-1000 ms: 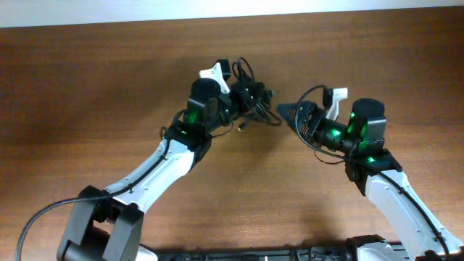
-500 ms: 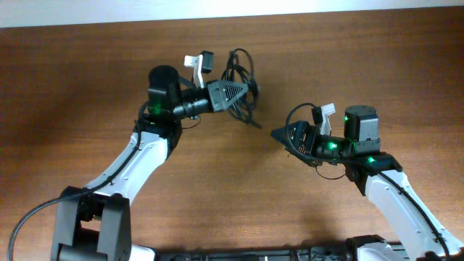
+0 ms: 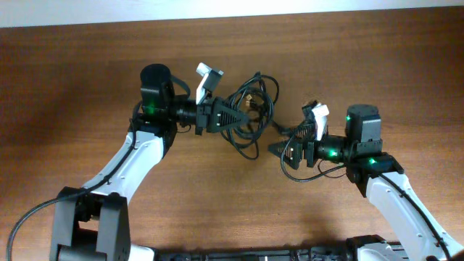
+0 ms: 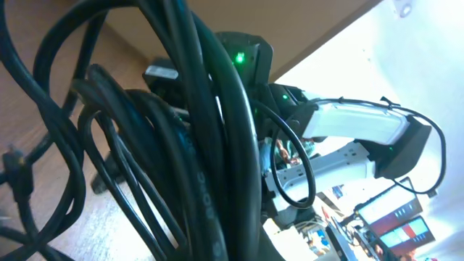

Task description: Untangle cables

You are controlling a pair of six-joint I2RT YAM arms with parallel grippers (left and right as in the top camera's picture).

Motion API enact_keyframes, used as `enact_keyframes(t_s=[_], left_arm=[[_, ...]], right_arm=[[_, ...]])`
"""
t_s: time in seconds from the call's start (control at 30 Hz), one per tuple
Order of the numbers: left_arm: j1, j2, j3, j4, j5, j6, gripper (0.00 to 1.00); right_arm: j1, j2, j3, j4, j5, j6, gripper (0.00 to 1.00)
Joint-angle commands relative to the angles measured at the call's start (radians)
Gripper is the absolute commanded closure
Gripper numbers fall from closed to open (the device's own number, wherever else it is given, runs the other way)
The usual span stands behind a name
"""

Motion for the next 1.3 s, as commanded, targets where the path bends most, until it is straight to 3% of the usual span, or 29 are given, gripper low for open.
enact_keyframes(t_s=[0.0, 0.17, 0.3, 0.37, 0.43, 0.47, 0.57, 0.67, 0.87, 1.0, 1.1, 1.13, 1.2, 1.27], left_arm=[[-0.030, -0.022, 0.011, 0.002, 0.035, 0.046, 1.00], [-0.064, -0.022, 0.007, -0.002, 0.034, 0.058, 1.00], [-0.127, -0.022, 0.007, -0.002, 0.034, 0.058, 1.00], [-0.154, -0.021, 0.007, -0.001, 0.034, 0.058, 1.00], [-0.176, -0.021, 0.007, -0.002, 0.034, 0.063, 1.00], [-0.182, -0.021, 0.007, -0.002, 0.034, 0.077, 0.99], [-0.173, -0.021, 0.007, -0.001, 0.027, 0.114, 0.87], [-0.150, -0.021, 0.007, -0.001, 0.010, 0.114, 0.83], [-0.042, -0.021, 0.007, -0.009, -0.113, 0.129, 0.88], [0.013, -0.021, 0.007, -0.238, -0.467, 0.129, 1.00], [0.013, -0.021, 0.007, -0.422, -0.678, 0.129, 0.97], [0.013, -0.021, 0.007, -0.481, -0.726, 0.129, 0.87], [0.013, -0.021, 0.007, -0.539, -0.751, 0.129, 0.70], [0.013, -0.021, 0.007, -0.549, -0.751, 0.129, 0.68]], right_arm=[[-0.003, 0.003, 0.007, 0.140, -0.008, -0.077, 0.01], [-0.003, 0.011, 0.007, 0.306, -0.001, -0.075, 0.01], [-0.003, 0.044, 0.007, 0.330, 0.068, -0.074, 0.01], [-0.003, 0.055, 0.007, 0.332, 0.073, -0.074, 0.07], [-0.003, 0.055, 0.007, 0.336, 0.074, -0.055, 0.34], [-0.003, 0.055, 0.007, 0.345, 0.074, -0.034, 0.55], [-0.006, 0.055, 0.007, 0.354, 0.077, 0.040, 0.96], [-0.029, 0.055, 0.007, 0.325, 0.081, 0.084, 0.96], [-0.159, 0.055, 0.007, 0.198, 0.081, 0.142, 0.96], [-0.193, 0.055, 0.007, 0.106, 0.080, 0.193, 0.84], [-0.192, 0.055, 0.007, 0.047, 0.081, 0.192, 0.61], [-0.192, 0.055, 0.007, 0.022, 0.081, 0.192, 0.43], [-0.192, 0.055, 0.007, 0.002, 0.082, 0.192, 0.24], [-0.192, 0.055, 0.007, 0.003, 0.087, 0.188, 0.14]])
